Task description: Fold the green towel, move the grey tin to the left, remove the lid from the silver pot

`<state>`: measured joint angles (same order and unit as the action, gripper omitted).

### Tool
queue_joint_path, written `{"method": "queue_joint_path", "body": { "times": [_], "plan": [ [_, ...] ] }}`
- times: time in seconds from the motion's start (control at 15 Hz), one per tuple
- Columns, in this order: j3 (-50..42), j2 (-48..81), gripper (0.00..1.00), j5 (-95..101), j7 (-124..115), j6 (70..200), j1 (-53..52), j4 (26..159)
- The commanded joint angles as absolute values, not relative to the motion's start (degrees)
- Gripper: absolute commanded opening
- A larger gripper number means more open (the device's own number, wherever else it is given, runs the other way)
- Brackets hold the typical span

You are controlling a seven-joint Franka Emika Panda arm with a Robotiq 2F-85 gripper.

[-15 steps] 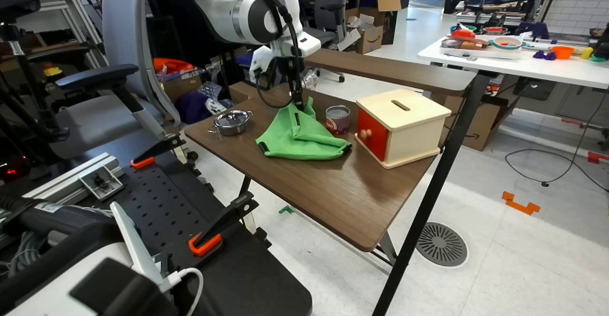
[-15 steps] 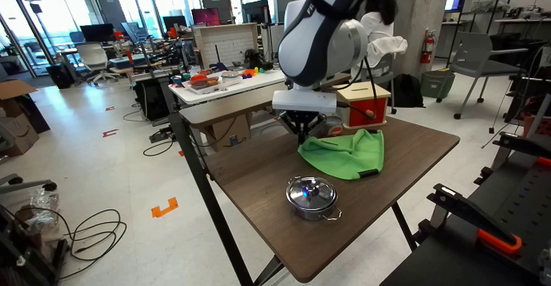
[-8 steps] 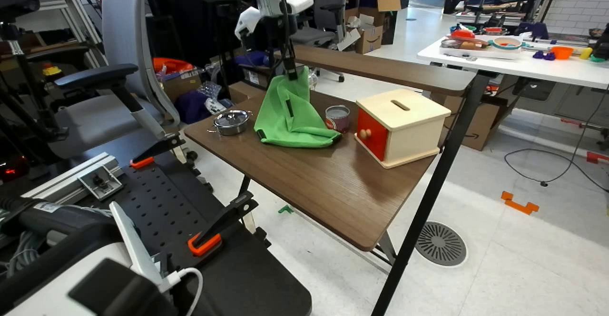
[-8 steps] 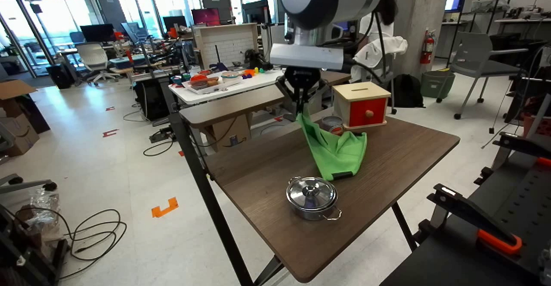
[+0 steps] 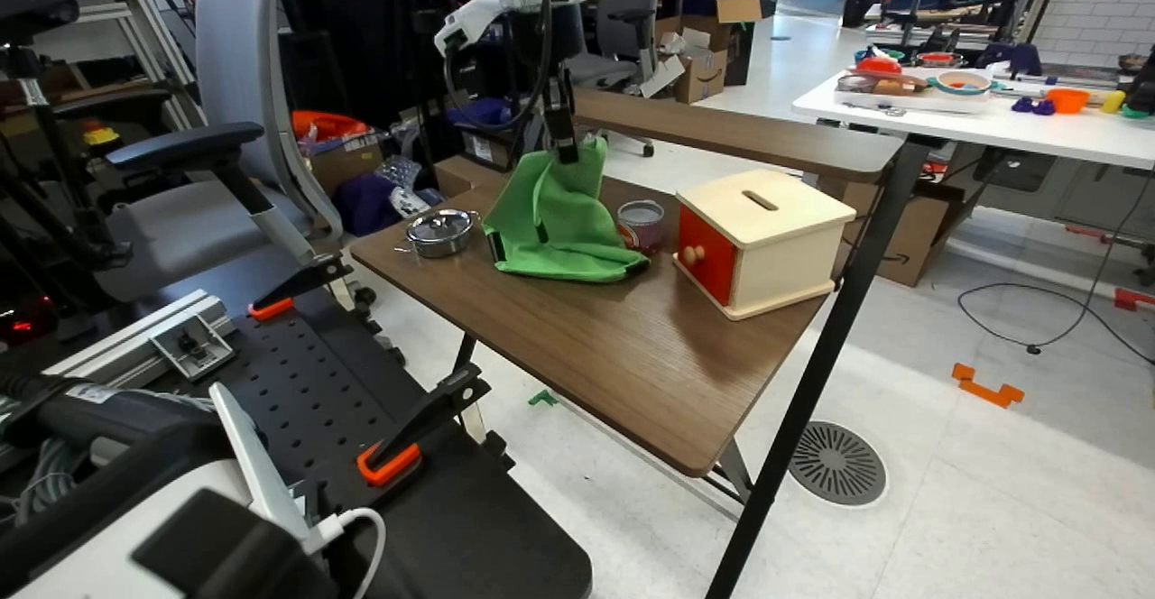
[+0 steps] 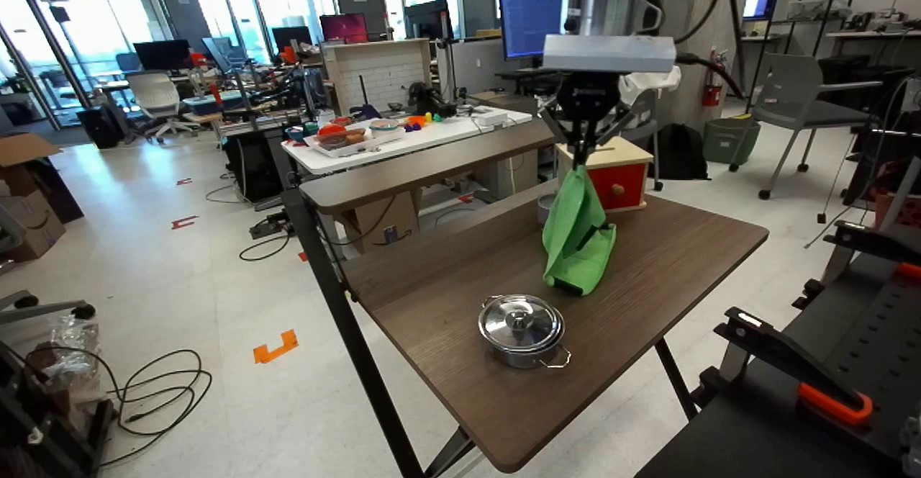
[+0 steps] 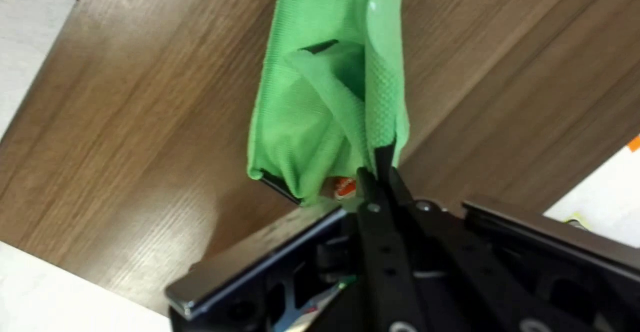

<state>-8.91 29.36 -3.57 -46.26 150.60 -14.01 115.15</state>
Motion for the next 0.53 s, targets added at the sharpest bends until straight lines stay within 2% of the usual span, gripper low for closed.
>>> {"method": "queue_joint_path", "body": {
  "times": [0.0, 0.47],
  "plan": [
    [-9.6, 29.2, 0.01, -1.9, -44.6, 151.8, -11.0, 119.7],
    [-15.6, 35.6, 0.01, 4.7, -45.8, 153.4, -11.2, 121.6]
  ]
}}
